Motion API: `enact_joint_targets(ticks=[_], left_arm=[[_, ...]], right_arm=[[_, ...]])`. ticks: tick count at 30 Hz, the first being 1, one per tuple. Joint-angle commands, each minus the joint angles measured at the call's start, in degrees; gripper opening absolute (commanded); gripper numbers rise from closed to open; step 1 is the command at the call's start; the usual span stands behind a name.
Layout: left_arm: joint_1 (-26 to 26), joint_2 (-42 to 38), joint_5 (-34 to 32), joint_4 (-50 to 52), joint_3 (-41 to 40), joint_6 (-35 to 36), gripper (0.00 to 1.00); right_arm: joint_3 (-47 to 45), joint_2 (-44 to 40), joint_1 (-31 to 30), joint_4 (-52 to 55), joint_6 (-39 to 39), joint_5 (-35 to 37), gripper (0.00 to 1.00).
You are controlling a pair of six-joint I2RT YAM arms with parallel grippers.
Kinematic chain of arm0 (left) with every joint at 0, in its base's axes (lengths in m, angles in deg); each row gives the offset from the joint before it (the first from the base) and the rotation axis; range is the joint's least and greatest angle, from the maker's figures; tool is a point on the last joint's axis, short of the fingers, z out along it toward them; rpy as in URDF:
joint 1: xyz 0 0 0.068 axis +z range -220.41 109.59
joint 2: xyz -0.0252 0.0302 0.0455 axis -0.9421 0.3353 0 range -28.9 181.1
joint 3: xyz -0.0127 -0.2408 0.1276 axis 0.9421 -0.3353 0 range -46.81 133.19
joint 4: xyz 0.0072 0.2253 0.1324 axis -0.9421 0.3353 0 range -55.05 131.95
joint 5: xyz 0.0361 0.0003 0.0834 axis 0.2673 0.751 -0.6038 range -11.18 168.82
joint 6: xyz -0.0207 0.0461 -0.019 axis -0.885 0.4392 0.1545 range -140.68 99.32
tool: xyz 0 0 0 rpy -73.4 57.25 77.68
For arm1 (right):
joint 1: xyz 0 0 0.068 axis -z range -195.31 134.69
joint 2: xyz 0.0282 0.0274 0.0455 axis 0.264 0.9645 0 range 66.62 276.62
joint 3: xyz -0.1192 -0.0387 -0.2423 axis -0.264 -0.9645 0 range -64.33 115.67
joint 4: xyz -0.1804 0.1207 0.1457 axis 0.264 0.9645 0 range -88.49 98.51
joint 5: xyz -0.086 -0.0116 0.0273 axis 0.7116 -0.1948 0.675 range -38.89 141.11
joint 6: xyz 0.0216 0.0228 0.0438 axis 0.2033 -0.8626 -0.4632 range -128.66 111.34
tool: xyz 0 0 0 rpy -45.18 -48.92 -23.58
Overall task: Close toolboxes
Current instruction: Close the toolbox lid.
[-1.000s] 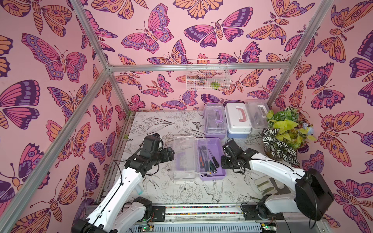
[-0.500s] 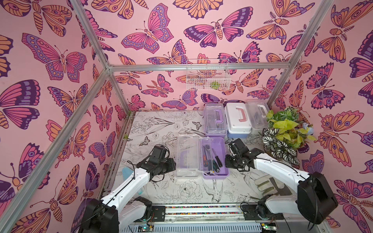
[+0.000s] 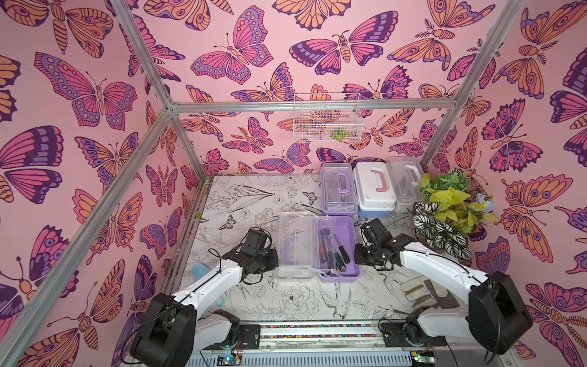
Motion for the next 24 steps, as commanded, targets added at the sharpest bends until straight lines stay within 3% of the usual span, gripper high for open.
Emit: enact_joint_targets(ticks=[1,6,11,13,16,24], left_arm=[[-1.1,-1.4,-2.0,3.2,1.3,1.1,0.0],[-2.4,-4.6,-5.8,10.0,4.5,3.4,0.0],[-3.5,-6.9,-8.1,14.6,7.9,4.9,0.0],[-4.1,-7.4,-8.6,15.7,9.4,5.6,0.0],[-4.9,-7.7,-9.8,18.2,12.0,6.7,0.0],[-7.4,-8.6,-12.5,23.3,17.4,8.7,0.0]], right_arm=[[0.8,-2.3,0.1,3.3,0.6,-2.8,0.13],[3.2,-5.9,4.3,6.1,0.7,-6.1,0.22],[5.8,-4.3,9.3,5.8,2.7,-10.0,0.26],[6.8,-2.1,10.4,4.3,3.4,-12.5,0.25],[9.7,2.9,10.8,3.7,5.9,-15.4,0.13],[12.8,10.7,11.0,0.9,6.6,-16.2,0.14]])
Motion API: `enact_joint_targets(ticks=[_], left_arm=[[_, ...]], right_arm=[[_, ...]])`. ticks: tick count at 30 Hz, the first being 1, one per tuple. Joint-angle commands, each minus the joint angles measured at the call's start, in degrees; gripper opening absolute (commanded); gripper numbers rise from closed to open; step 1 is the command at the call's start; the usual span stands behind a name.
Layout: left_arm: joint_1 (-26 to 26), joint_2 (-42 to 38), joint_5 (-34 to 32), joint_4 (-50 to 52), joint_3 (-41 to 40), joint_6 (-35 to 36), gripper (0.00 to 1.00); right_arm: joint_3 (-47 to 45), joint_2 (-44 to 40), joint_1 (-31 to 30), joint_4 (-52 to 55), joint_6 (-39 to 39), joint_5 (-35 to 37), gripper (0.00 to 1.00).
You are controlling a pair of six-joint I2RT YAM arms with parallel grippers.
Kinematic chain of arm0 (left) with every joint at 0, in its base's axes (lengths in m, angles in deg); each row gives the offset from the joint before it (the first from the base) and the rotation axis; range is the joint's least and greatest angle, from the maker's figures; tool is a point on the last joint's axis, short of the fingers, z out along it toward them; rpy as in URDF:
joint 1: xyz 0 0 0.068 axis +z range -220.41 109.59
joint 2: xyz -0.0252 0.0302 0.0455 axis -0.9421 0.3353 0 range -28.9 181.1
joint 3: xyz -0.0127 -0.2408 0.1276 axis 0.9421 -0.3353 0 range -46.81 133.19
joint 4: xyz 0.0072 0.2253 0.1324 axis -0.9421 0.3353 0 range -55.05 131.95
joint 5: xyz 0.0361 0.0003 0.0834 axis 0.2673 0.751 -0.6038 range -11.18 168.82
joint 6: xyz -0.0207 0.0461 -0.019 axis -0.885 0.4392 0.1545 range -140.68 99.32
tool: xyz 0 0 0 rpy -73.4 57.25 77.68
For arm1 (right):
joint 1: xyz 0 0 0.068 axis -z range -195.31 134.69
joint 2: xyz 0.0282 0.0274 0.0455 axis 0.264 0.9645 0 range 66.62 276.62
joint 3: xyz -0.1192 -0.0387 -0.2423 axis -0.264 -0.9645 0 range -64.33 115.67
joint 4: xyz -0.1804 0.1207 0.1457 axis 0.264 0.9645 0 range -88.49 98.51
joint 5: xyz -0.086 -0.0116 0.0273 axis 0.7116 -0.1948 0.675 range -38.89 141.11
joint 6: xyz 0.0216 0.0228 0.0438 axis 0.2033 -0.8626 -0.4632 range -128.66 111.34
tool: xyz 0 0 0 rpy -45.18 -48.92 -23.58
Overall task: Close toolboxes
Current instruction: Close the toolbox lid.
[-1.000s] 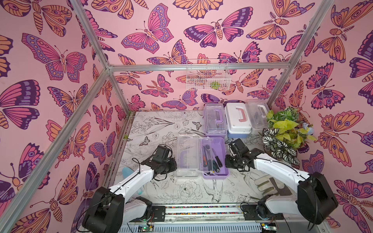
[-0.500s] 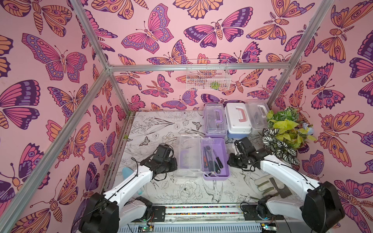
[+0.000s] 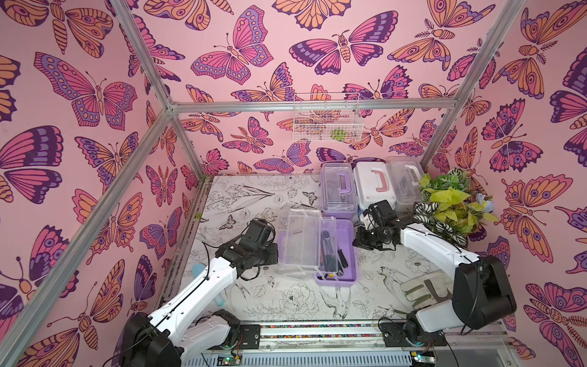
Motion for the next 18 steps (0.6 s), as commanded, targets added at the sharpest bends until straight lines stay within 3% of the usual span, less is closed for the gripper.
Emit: enact_joint_targets(ticks=[1,7,18], left_arm=[[-1.3,-2.1,-1.9,2.8,3.0,2.6,0.0],[-4.0,-2.5,-3.9,4.7,6.3,3.6,0.0],[-18.5,3.3,-14.7,8.0,17.9,4.3,0.0]], right_arm=[[1.7,1.3,0.4,-0.8,1.4,-1.5,0.14],[0.7,1.5,0.2,-1.5,1.4,-1.7,0.14],[-2.1,2.8,-1.1,-4.7,0.1,-3.1,0.13]])
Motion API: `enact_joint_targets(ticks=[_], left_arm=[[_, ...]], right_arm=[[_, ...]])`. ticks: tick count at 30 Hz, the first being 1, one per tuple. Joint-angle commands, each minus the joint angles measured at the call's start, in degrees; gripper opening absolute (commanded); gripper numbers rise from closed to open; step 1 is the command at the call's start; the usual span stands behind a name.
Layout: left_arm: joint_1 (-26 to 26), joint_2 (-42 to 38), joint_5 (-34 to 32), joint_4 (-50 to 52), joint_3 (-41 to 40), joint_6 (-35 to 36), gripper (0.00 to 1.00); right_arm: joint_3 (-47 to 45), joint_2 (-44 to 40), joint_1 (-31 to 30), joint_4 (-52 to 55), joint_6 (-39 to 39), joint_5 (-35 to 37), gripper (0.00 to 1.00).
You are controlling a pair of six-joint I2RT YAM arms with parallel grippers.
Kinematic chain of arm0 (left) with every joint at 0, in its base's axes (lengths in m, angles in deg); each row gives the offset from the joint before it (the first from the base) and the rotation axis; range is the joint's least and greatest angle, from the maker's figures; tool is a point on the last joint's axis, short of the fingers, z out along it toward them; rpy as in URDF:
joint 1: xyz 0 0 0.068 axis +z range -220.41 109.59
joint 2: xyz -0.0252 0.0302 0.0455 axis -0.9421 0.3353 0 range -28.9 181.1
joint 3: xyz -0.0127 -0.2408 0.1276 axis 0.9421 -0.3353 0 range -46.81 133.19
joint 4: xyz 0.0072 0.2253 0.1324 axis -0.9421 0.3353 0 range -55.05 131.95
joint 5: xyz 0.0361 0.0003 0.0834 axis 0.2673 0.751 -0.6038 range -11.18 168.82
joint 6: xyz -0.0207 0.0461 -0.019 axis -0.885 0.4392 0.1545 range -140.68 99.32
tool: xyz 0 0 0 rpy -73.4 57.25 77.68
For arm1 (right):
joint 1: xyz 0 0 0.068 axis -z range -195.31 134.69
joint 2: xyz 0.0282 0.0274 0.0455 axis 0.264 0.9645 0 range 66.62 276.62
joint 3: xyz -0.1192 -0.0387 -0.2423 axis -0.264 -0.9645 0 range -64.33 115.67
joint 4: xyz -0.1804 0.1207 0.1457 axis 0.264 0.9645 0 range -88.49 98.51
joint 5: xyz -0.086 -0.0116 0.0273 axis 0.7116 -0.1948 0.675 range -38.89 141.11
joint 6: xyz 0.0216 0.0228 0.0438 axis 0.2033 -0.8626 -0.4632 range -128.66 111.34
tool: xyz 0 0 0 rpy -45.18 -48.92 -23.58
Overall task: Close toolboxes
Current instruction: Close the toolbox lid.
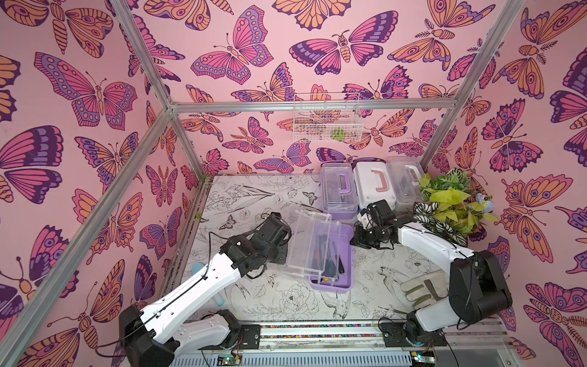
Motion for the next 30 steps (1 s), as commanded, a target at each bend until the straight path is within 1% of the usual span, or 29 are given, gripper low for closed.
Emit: enact_joint_targets(ticks=[1,7,8,9,11,12,15,20,23,27,28,30], left_arm=[[-4.9,1.0,-0.9,-2.9,4.4,2.4,0.0],[-12.9,6.6,-3.1,-3.1,9.4,1.8,0.0],[-14.0,7.5,-3.1,-3.1,10.2,1.7,0.03],[-15.1,9.8,-3.0,-3.2,11.0,1.7,0.12],[-16.8,11.8,-2.8,-3.3,12.3,1.8,0.28],[-17.4,12.5,-2.6,-3.5,12.8,1.8,0.35],[-18.7,14.3,-2.0,-4.0,14.1,2.0,0.43],[-20.4,15.9,-0.4,-5.4,15.7,2.5,0.46],[-20.9,16.3,2.1,-7.9,15.8,3.3,0.47],[-21.2,18.6,5.4,-10.7,16.2,5.7,0.48],[-21.3,19.4,6.3,-10.8,16.5,5.9,0.48],[-21.4,20.3,7.6,-11.8,16.7,5.9,0.48]], right_arm=[[-1.9,1.4,-1.1,-1.9,-0.7,-1.3,0.13],[-2.9,2.1,-1.3,-3.7,-1.3,-2.5,0.13],[-2.9,2.1,-1.3,-3.9,-1.4,-2.6,0.13],[-2.9,2.2,-1.3,-4.0,-1.4,-2.6,0.13],[-2.9,2.2,-1.3,-4.1,-1.4,-2.6,0.12],[-2.9,2.2,-1.3,-4.1,-1.4,-2.5,0.12],[-2.9,2.1,-1.3,-4.0,-1.3,-2.5,0.12],[-2.9,2.0,-1.3,-4.1,-1.2,-2.4,0.12],[-3.0,2.1,-1.2,-4.5,-1.1,-2.9,0.12],[-4.8,1.8,0.2,-8.9,-2.7,-9.0,0.12],[-5.0,1.5,0.6,-8.9,-2.8,-8.8,0.12],[-4.5,0.3,0.6,-6.6,-2.0,-6.0,0.13]])
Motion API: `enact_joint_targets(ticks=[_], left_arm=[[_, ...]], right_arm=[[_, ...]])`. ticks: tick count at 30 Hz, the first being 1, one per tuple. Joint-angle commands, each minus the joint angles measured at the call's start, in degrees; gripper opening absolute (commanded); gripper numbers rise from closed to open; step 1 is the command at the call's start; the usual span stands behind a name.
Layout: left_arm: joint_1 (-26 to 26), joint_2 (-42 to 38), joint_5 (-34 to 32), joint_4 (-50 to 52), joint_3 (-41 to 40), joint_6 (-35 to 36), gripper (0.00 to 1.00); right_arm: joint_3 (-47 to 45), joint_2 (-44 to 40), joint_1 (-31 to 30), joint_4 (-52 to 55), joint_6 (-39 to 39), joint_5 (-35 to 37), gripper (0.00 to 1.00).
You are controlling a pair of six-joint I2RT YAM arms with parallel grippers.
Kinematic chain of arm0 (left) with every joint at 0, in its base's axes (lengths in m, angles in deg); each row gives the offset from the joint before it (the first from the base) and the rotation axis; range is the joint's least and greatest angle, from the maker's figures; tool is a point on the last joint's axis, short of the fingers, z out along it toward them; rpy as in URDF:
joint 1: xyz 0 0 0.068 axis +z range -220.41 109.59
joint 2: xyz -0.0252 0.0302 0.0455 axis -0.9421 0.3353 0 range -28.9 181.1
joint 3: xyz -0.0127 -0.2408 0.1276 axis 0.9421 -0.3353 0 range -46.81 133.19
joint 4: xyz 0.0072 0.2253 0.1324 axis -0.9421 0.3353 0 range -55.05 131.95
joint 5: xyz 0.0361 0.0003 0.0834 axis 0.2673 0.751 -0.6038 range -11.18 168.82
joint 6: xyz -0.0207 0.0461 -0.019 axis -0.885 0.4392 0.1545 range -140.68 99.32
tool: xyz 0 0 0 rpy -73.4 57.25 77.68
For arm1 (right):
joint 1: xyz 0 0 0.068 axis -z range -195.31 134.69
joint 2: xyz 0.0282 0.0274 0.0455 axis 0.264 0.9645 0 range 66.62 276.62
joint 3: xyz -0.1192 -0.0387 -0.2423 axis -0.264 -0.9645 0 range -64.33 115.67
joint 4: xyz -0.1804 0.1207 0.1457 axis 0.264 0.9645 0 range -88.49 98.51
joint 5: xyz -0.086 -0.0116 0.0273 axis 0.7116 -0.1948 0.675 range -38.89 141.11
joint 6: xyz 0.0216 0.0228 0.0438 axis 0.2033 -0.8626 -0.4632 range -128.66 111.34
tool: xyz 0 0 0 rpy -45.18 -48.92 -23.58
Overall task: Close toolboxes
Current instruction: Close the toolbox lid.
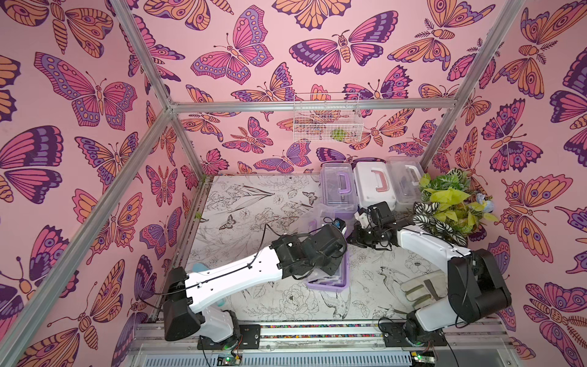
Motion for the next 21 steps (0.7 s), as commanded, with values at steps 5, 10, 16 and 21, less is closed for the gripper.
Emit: enact_joint_targets(ticks=[5,10,16,21], left_arm=[[-0.3,1.8,2.7,-3.1,0.8,2.0,0.49],[1.2,-0.3,1.1,-3.2,-1.3,0.5,0.49],[6.4,-3.7,1.0,-3.5,-6.4,-2.1,0.55],[10.5,-2.5,2.2,-4.8,-8.6,-2.6,0.66]], right_arm=[[-0.5,-2.5,0.6,5.8,1.1,1.8,0.13],[-0.4,-2.8,0.6,6.6,1.3,2.3,0.13],[-0.1,-4.2,0.9,8.4,1.6,4.3,0.14],[-0.9,-6.7,2.7,10.8,2.0,5.9,0.15]])
